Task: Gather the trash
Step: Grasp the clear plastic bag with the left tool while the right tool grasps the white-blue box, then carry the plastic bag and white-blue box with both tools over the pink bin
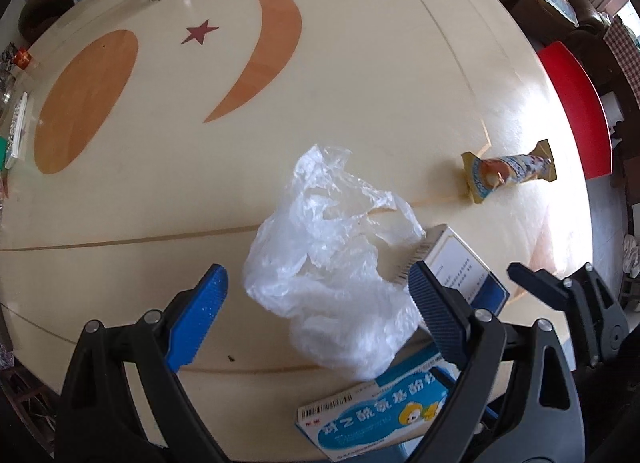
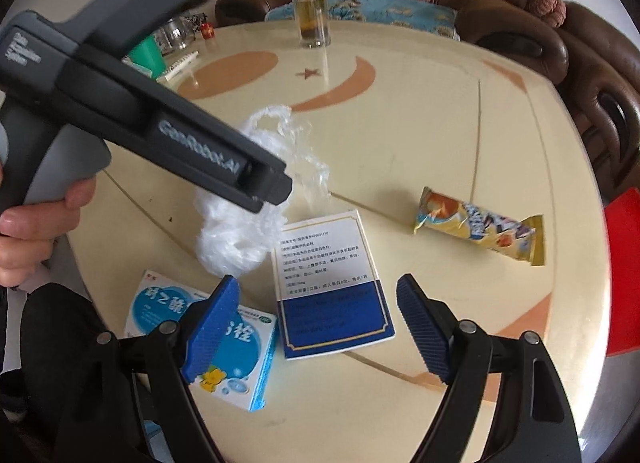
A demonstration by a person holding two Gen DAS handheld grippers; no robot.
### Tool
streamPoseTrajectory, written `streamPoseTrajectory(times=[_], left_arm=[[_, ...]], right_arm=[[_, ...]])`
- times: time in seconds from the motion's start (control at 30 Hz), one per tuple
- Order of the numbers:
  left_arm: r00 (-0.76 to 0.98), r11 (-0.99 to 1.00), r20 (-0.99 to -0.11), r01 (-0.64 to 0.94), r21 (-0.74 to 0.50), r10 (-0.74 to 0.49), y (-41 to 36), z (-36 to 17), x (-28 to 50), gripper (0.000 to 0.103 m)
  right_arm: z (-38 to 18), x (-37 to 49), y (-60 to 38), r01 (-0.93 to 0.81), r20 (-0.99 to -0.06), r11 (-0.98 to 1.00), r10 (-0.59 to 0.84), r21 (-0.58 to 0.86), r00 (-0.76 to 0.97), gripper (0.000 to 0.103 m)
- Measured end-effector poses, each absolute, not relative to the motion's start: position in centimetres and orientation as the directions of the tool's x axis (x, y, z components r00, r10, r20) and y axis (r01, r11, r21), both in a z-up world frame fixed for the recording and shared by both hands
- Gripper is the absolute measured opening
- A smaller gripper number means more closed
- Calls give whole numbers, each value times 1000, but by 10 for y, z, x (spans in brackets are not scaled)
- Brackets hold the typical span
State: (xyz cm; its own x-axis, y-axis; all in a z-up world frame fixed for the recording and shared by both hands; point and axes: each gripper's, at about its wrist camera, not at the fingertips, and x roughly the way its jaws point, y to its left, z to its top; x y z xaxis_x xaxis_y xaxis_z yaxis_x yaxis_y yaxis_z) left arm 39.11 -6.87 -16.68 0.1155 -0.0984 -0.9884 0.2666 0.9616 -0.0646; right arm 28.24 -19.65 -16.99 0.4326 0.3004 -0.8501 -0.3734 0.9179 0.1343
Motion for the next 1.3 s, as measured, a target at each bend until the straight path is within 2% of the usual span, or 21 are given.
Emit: streamPoseTrajectory(times=[0.23, 0.4, 0.43, 0.53, 0.87, 1.3], left_arm=[[82, 971, -989, 217, -103, -123, -60, -183, 403, 89], [56, 972, -988, 198, -130, -144, -53, -190, 409, 71], [57, 973, -989, 196, -126, -139, -52, -190, 410, 71], [61, 974, -988, 185, -129, -142, -48, -190, 412, 66], [108, 975, -981, 172, -138, -158, -38, -172, 403, 42], [214, 975, -957, 153, -163, -194, -9, -138, 382, 32]], right_arm=[[-188, 291, -193, -367, -867, 921, 286, 131, 407, 79], [-190, 292, -193, -357, -861, 924, 287, 134, 420, 79], [-189, 292, -194, -355, -860, 925, 285, 132, 423, 78], [-188, 290, -190, -354, -860, 933, 228, 60, 457, 64], [-182, 283, -197, -323, -841, 944, 224, 62, 493, 63], [-148, 276, -197, -283, -805, 959, 189, 27, 562, 62]])
